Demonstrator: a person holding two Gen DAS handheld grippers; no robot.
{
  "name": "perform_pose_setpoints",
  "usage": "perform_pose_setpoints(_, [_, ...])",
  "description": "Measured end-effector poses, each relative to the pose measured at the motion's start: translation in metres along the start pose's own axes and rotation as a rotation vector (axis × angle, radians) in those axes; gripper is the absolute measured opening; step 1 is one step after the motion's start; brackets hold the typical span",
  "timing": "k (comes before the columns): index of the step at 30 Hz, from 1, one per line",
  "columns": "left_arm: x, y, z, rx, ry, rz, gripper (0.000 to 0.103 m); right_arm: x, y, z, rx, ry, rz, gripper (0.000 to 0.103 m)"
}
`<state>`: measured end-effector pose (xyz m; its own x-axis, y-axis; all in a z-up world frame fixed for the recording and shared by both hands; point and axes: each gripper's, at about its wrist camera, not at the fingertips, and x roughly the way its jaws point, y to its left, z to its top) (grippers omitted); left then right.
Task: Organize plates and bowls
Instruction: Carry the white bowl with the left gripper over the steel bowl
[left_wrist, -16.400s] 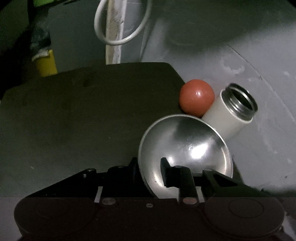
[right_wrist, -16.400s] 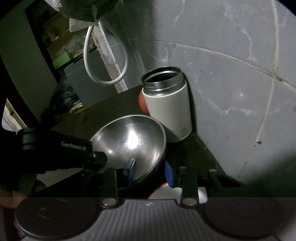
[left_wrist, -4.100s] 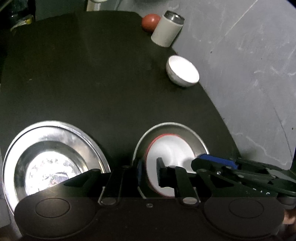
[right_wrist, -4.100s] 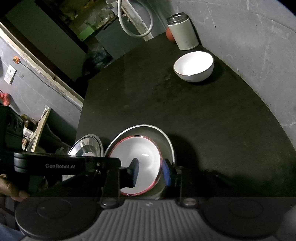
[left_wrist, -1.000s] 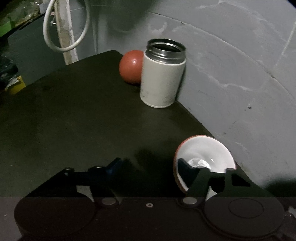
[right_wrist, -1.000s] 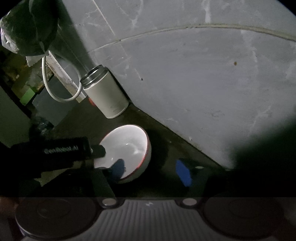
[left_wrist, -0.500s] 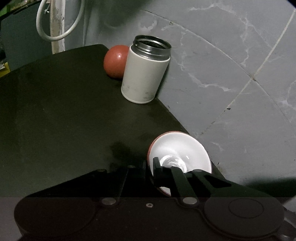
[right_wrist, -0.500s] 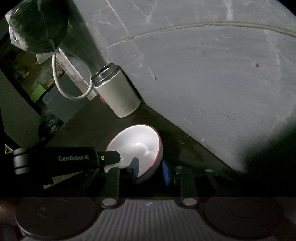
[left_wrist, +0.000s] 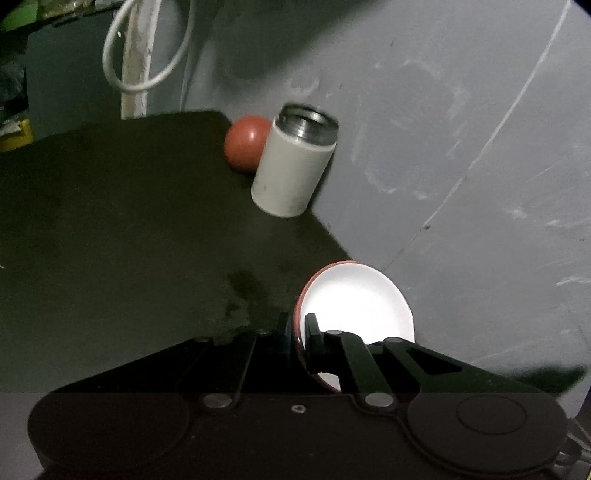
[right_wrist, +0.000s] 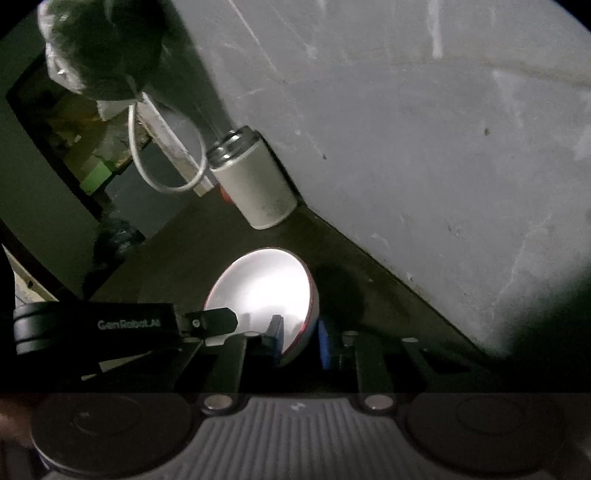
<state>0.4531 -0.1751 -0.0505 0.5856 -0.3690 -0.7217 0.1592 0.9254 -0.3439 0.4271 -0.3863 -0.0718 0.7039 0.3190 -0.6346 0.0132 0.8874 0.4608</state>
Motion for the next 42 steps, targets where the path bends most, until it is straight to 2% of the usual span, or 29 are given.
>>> perform_pose_setpoints(8, [-0.049, -0.005, 0.002, 0.031, -0.090, 0.013, 0.006, -0.034, 0.019, -0.001, -0.023, -0.054, 0.063, 0.021])
perform_pose_setpoints(19, [-0.104, 0.007, -0.011, 0.047, -0.164, -0.033, 0.006, -0.076, 0.054, -0.012, -0.062, -0.138, 0.109, 0.021])
perform_pose_setpoints(32, [-0.149, 0.024, -0.036, 0.072, -0.172, -0.117, 0.006, -0.128, 0.095, -0.047, -0.089, -0.198, 0.057, 0.021])
perform_pose_setpoints(42, [-0.168, 0.032, -0.065, 0.096, -0.141, -0.161, 0.006, -0.154, 0.114, -0.080, -0.075, -0.210, 0.012, 0.021])
